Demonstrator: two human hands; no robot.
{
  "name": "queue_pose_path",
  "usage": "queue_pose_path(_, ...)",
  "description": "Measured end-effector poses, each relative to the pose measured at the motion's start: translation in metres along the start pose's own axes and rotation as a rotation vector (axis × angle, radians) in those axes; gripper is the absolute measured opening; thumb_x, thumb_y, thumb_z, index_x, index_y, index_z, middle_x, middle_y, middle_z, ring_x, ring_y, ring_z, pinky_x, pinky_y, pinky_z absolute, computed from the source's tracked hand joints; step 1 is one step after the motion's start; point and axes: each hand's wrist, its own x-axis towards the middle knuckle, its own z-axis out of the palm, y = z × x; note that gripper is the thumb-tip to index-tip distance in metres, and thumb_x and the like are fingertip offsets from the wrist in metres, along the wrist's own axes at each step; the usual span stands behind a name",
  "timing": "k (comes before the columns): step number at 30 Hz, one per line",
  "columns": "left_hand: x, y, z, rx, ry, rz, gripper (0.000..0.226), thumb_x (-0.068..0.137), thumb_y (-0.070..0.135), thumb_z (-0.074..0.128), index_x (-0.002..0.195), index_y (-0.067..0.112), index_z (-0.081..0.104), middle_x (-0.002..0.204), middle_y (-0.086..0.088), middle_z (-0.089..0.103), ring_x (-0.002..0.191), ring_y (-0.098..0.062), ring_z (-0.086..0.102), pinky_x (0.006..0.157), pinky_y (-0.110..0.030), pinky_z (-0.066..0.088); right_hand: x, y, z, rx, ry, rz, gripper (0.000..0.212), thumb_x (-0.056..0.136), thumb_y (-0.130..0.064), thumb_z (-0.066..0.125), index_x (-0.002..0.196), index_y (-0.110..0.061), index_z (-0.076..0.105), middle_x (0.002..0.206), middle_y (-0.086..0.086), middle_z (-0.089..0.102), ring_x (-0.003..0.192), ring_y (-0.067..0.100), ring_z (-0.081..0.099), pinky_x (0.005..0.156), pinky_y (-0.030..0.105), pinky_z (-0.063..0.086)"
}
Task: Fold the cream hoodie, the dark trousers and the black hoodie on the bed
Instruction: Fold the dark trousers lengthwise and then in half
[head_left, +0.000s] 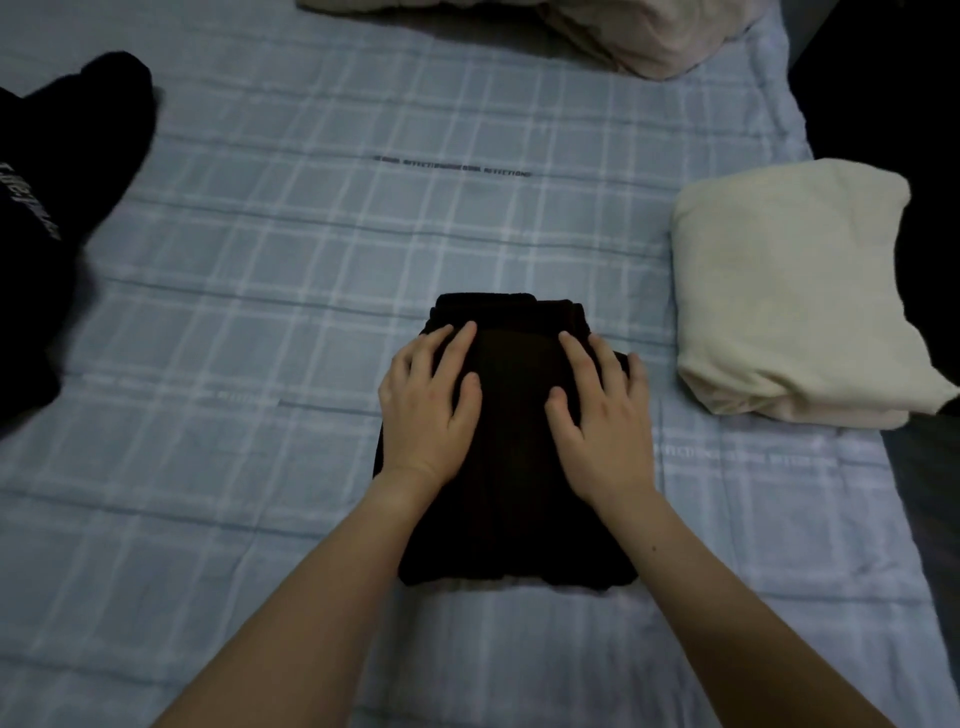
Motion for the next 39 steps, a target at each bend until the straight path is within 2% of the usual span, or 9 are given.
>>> queue_pose_path(9,-0.011,-0.012,-0.013,-0.133,-0.073,0.041,0.052,0.101,0.032,0.031,0.152,0.025,0.035,0.157,-0.002,0.034,0.144,-0.021,0.029,0.118,-0.047,0.026,-0.004,0.015,-0.012,0.247,-0.090,0.004,0.057,0.100,-0.046,0.047,0.153,-0.040,0.029,0.161,-0.011,0.027,0.149,0.017,0.020,0.123,0.043,0.017)
queue_pose_path(14,-0.029,-0.030,-0.031,-0.360,-0.170,0.081,0.065,0.092,0.057,0.043,0.153,0.044,0.023,0.163,0.015,0.011,0.148,-0.003,0.010,0.120,-0.031,0.015,-0.040,0.034,-0.038,0.357,-0.105,0.014,0.072,0.081,-0.068,0.061,0.145,-0.061,0.028,0.158,-0.030,0.020,0.144,-0.003,0.019,0.114,0.023,0.016)
queue_pose_path(17,-0.042,-0.028,-0.037,-0.474,-0.189,-0.126,0.078,0.073,0.072,0.058,0.140,0.067,0.018,0.162,0.015,0.011,0.144,0.001,0.010,0.111,-0.025,0.016,-0.053,0.035,-0.037,0.390,-0.109,0.075,0.073,0.077,-0.074,0.059,0.141,-0.067,0.024,0.158,-0.027,0.019,0.141,-0.005,0.019,0.108,0.016,0.011)
queue_pose_path(23,-0.047,-0.038,-0.046,-0.755,-0.320,-0.266,0.083,0.069,0.070,0.072,0.133,0.074,0.019,0.113,0.063,0.037,0.105,0.033,0.043,0.085,-0.005,0.040,-0.069,0.031,-0.029,0.836,-0.104,0.219,0.070,0.079,-0.057,0.072,0.139,-0.063,0.036,0.151,-0.023,0.035,0.134,-0.006,0.039,0.102,0.020,0.039)
queue_pose_path(26,-0.051,-0.040,-0.051,-0.790,-0.334,-0.269,0.082,0.069,0.070,0.069,0.135,0.072,0.021,0.113,0.061,0.041,0.103,0.031,0.047,0.078,0.000,0.043,-0.073,0.028,-0.027,0.883,-0.129,0.237,0.071,0.080,-0.056,0.070,0.139,-0.065,0.032,0.143,-0.037,0.036,0.122,-0.021,0.042,0.086,0.002,0.044)
queue_pose_path(29,-0.053,-0.031,-0.056,-0.862,-0.349,-0.292,0.075,0.073,0.066,0.069,0.136,0.068,0.027,0.117,0.052,0.048,0.106,0.023,0.052,0.089,-0.015,0.044,-0.073,0.023,-0.038,0.937,-0.147,0.246,0.071,0.083,-0.050,0.071,0.142,-0.061,0.032,0.123,-0.054,0.043,0.114,-0.028,0.044,0.081,-0.003,0.040)
queue_pose_path(31,-0.060,-0.020,-0.060,-0.905,-0.333,-0.299,0.072,0.078,0.058,0.070,0.138,0.062,0.031,0.124,0.044,0.050,0.114,0.016,0.052,0.096,-0.022,0.043,-0.082,0.019,-0.050,0.972,-0.127,0.258,0.073,0.080,-0.047,0.071,0.143,-0.058,0.035,0.118,-0.055,0.047,0.113,-0.026,0.047,0.080,-0.002,0.042)
queue_pose_path(35,-0.110,0.014,-0.060,-0.949,-0.243,-0.257,0.073,0.079,0.044,0.072,0.142,0.048,0.035,0.129,0.041,0.050,0.122,0.013,0.048,0.091,-0.004,0.042,-0.130,0.028,-0.090,0.882,-0.057,0.260,0.070,0.078,-0.047,0.075,0.137,-0.064,0.039,0.128,-0.050,0.046,0.118,-0.023,0.045,0.085,0.006,0.046)
queue_pose_path(39,-0.158,0.066,-0.048,-0.992,-0.286,-0.212,0.074,0.070,0.050,0.070,0.136,0.059,0.037,0.133,0.040,0.048,0.122,0.014,0.049,0.089,0.000,0.040,-0.187,0.057,-0.143,0.743,0.043,0.321,0.075,0.071,-0.047,0.082,0.130,-0.069,0.042,0.125,-0.053,0.044,0.114,-0.027,0.044,0.089,0.021,0.041)
